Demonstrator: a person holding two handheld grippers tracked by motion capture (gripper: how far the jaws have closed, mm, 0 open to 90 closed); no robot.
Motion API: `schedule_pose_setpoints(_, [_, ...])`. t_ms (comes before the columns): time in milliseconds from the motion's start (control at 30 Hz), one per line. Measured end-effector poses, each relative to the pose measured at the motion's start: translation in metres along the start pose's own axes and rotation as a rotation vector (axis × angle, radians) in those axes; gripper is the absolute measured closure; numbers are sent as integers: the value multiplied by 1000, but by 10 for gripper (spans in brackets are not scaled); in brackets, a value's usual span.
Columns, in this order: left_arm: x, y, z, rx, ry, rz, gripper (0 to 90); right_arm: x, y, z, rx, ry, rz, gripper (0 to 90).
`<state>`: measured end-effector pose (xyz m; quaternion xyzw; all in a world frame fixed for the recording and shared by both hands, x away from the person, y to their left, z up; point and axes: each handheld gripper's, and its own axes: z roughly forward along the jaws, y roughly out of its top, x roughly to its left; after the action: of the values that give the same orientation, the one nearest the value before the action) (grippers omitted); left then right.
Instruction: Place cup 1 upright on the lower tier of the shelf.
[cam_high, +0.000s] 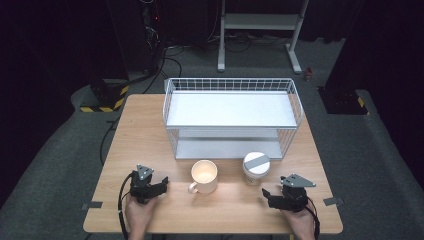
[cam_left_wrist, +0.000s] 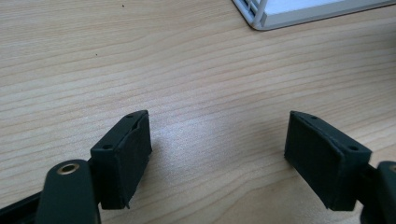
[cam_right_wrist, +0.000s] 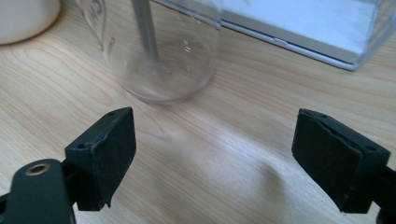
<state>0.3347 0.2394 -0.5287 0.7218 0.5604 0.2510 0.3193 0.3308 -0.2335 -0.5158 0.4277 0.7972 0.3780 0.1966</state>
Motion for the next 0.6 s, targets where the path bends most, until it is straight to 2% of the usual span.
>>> schedule_pose_setpoints(367, [0, 0, 0, 1, 0, -1, 231, 12, 13, 10, -22, 42, -29, 133])
schedule_pose_setpoints(600, [0, 0, 0, 1, 0, -1, 231, 17, 19, 17, -21, 44, -33, 124])
